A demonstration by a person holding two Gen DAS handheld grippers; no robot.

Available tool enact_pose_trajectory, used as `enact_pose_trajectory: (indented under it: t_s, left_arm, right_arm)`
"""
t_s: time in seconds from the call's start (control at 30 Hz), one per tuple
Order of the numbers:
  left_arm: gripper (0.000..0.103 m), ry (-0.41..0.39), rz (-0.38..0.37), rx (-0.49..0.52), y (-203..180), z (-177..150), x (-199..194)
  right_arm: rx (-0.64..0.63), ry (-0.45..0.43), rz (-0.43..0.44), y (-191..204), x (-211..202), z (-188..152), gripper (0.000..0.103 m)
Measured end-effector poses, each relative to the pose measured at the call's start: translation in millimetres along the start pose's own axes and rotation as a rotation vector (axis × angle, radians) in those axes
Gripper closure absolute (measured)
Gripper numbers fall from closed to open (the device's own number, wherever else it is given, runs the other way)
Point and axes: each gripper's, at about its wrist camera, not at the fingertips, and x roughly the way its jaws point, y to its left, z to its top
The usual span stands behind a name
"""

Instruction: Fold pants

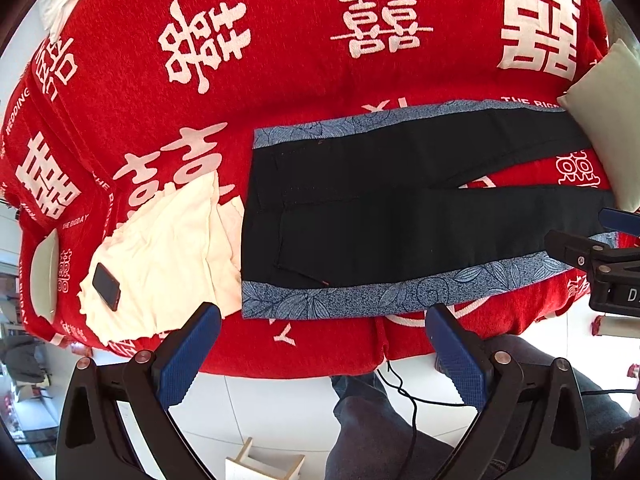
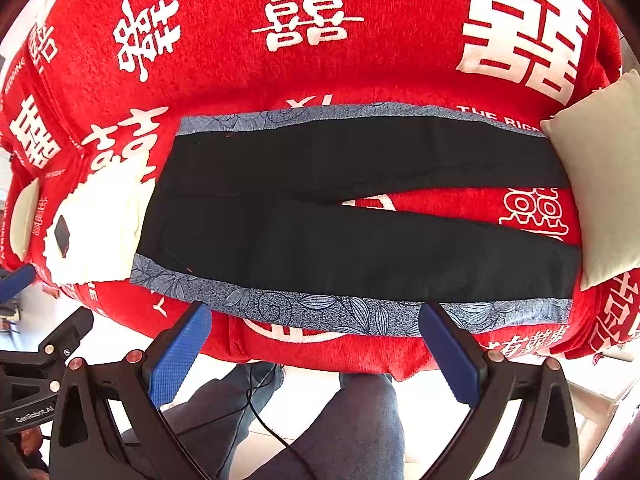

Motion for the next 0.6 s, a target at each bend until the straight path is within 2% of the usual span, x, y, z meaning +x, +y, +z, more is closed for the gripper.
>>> enact_pose_trajectory:
  t_s: [0.13,0.33,0.43,0.53,0.6]
  left_arm:
    - [0.0,0.019,0.011,-0.026,-11,-1,-3]
    - [0.0,0.027,0.013,-0.157,-17,0,-7]
    - [0.0,0.042,-0.01,-0.234,-15,0,0]
    - [0.0,0.056,-0.036,-0.276,-11,-4,12]
    - [0.0,0.058,-0.057,-0.288,-6,-6,24]
  right_arm:
    - [-0.007,0.024,0.024,-12,3,4,0.0]
    - [-0.051,0.062,0.049,-35,5,4,0.0]
    - [-0.039,0.084,0.073,-50,11,4,0.0]
    - [0.001,0.106,0.12,-63,22,2,0.0]
    - [0.05,0.117,0.184,-71,32,-1,0.0]
